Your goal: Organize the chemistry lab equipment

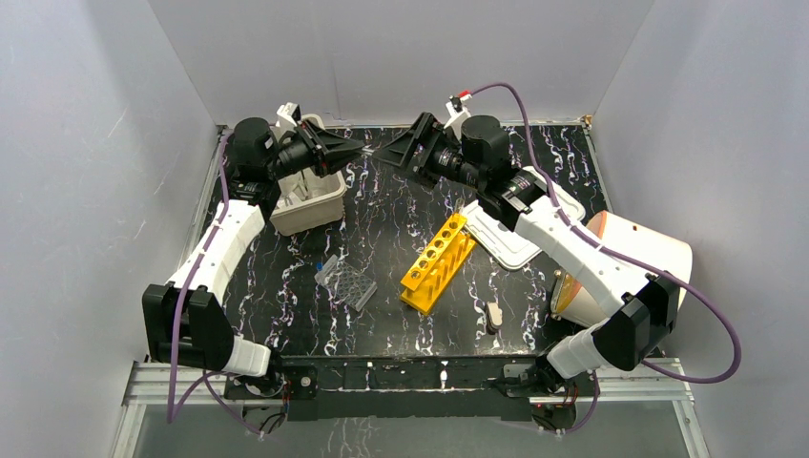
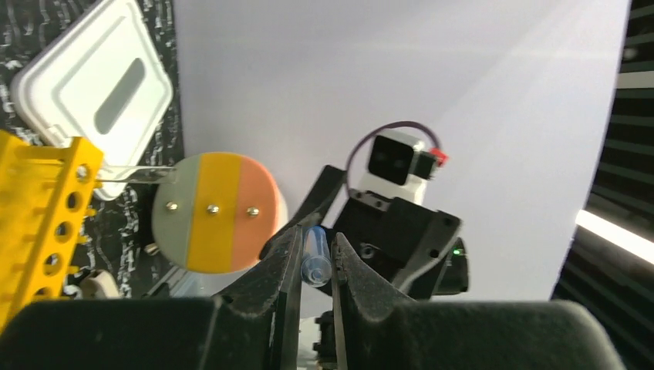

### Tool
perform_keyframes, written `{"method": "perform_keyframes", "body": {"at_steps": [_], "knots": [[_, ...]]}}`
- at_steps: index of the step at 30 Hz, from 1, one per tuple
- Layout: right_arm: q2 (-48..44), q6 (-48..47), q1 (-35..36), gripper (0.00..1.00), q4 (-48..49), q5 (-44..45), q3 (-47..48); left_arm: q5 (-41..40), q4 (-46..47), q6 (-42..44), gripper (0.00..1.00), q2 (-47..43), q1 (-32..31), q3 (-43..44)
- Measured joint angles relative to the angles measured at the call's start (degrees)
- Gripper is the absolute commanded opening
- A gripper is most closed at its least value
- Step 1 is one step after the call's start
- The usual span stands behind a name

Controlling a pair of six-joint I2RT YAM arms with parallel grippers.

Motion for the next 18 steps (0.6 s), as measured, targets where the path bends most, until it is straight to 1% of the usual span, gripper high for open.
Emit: {"method": "perform_keyframes", "body": {"at_steps": [2, 7, 13, 17, 18], "knots": [[0.0, 2.8, 0.0, 0.79, 0.3, 0.5, -0.3, -0.2, 2.9, -3.4, 0.0, 0.0, 0.0, 0.0], [-0.4, 8.2, 0.0, 0.61, 3.6, 1.5, -2.1, -0.5, 6.8, -8.5, 0.0, 0.0, 0.0, -0.1], [-0.3, 13.6, -0.2, 0.53, 8.0, 2.6, -2.2, -0.5, 9.2, -11.4, 0.0, -0.3, 0.0, -1.1], [-0.2, 15.9, -0.2, 0.43, 9.9, 2.6, -2.1, -0.6, 10.1, -13.0, 0.0, -0.9, 0.0, -2.6], [0.0, 16.3, -0.3, 0.42, 10.0, 2.6, -2.1, -0.6, 10.6, -13.3, 0.0, -1.0, 0.0, -2.8]]}}
